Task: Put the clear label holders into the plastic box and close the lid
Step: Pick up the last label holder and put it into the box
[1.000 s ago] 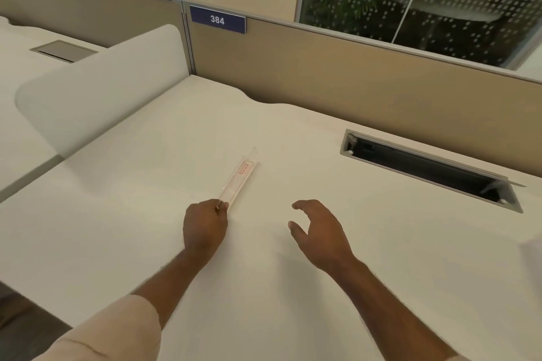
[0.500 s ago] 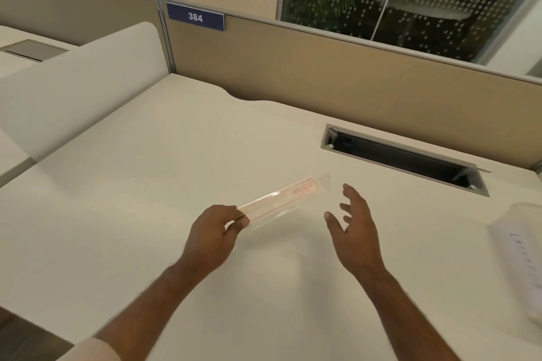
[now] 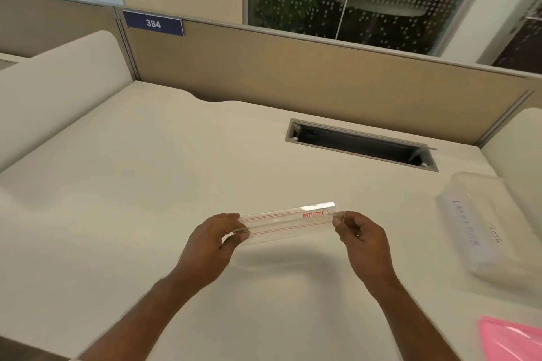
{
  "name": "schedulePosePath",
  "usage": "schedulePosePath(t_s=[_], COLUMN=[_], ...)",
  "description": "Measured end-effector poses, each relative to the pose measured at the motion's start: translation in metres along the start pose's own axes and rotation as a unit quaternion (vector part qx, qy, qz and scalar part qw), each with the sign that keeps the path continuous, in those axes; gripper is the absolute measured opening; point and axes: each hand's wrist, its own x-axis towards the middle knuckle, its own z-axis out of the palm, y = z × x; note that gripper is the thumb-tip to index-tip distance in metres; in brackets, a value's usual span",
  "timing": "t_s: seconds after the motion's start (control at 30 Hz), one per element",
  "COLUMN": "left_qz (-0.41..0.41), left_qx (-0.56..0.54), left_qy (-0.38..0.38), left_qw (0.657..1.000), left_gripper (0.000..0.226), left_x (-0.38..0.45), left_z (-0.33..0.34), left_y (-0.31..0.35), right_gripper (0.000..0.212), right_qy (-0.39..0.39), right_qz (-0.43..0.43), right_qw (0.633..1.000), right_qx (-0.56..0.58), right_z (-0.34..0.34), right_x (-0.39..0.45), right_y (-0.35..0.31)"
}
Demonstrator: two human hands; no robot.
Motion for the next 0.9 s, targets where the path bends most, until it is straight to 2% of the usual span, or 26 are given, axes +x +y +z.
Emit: schedulePosePath(t_s=[0.1, 0.2, 0.33, 0.4, 0.53, 0.67, 0.77, 0.9], left_qz=[-0.045, -0.078, -0.15, -0.185, -0.235, -0.293, -0.334, -0.387], left_qx=[-0.067, -0.117, -0.219, -0.215, -0.205, -0.215, -0.213, -0.235], left_qy=[-0.011, -0.019, -0.026, -0.013, 0.012, 0.004, -0.01, -0.034], left_qw=[0.997, 0.99, 0.964, 0.959, 0.95, 0.932, 0.918, 0.891], left_gripper=[0.02, 0.01, 0.01, 0.019, 0.034, 0.036, 0.035, 0.033], left_x=[-0.001, 0.001, 0.006, 0.01, 0.016, 0.02, 0.021, 0.02], left_z=[0.006, 0.013, 0.018, 0.022, 0.03, 0.033, 0.036, 0.035], left_y=[0.015, 0.03, 0.046, 0.051, 0.058, 0.061, 0.063, 0.069], right_gripper=[0.013, 0.011, 0.009, 0.004, 0.02, 0.026, 0.023, 0.013], right_qy=[0.01, 0.014, 0.007, -0.018, -0.067, -0.092, -0.091, -0.046], right_qz=[0.023, 0.044, 0.064, 0.071, 0.064, 0.048, 0.05, 0.073], right_qw=[0.999, 0.998, 0.996, 0.994, 0.993, 0.992, 0.992, 0.992], right_qx=[0.029, 0.045, 0.068, 0.078, 0.072, 0.073, 0.076, 0.093], right_z=[-0.016, -0.031, -0.05, -0.06, -0.074, -0.077, -0.074, -0.07], right_x=[-0.006, -0.011, -0.016, -0.019, -0.026, -0.031, -0.032, -0.03], right_y=[0.003, 0.004, 0.001, 0.0, 0.003, 0.006, 0.009, 0.011])
